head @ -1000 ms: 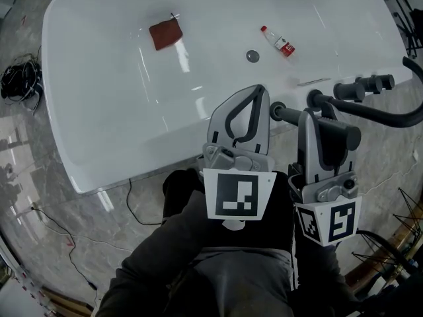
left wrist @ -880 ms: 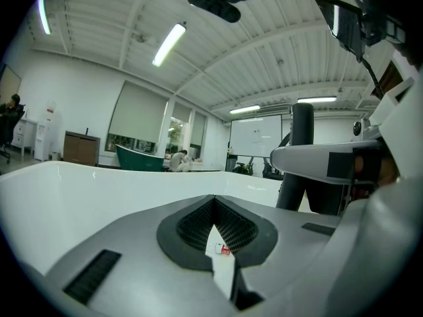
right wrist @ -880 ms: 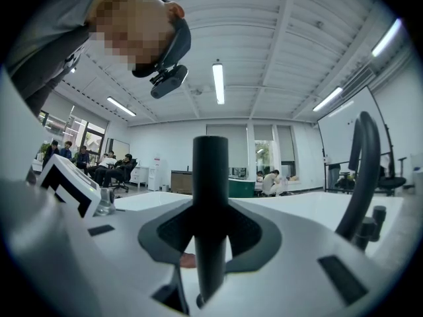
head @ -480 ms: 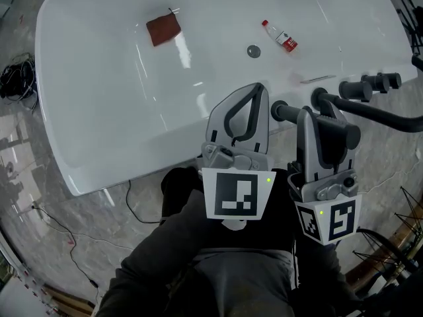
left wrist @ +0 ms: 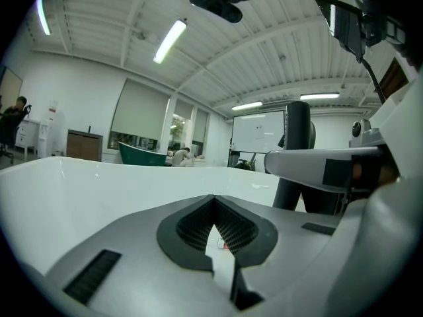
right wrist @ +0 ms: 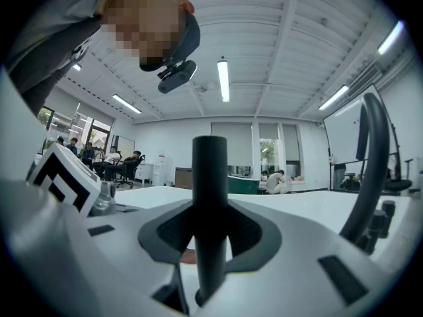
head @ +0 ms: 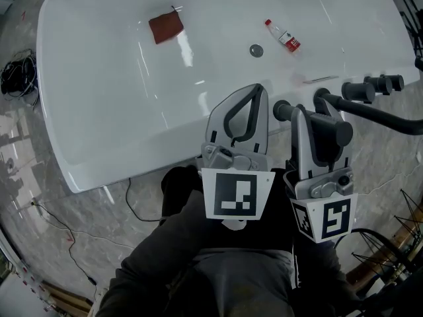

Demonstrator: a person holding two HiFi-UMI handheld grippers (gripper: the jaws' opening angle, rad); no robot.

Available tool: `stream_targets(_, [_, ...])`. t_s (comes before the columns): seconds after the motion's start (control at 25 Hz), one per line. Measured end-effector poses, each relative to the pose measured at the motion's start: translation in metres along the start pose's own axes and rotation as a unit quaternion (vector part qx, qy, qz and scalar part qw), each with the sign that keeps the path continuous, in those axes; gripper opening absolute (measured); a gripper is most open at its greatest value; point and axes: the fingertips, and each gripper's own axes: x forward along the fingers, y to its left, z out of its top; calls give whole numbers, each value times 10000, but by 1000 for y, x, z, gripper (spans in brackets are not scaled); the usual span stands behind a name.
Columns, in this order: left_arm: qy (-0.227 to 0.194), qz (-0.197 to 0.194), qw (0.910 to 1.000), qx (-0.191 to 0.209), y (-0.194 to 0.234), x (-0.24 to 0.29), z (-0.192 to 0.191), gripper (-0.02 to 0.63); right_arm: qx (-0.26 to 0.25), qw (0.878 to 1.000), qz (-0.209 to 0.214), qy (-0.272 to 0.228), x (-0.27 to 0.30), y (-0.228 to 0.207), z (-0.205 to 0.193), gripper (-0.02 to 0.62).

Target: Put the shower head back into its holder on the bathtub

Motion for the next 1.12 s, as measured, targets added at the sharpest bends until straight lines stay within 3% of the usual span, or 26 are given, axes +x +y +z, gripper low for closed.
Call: stream_targets(1.12, [24, -12, 10000, -2, 6, -4, 7, 3, -155, 9998, -83, 137, 6, 4, -1, 124])
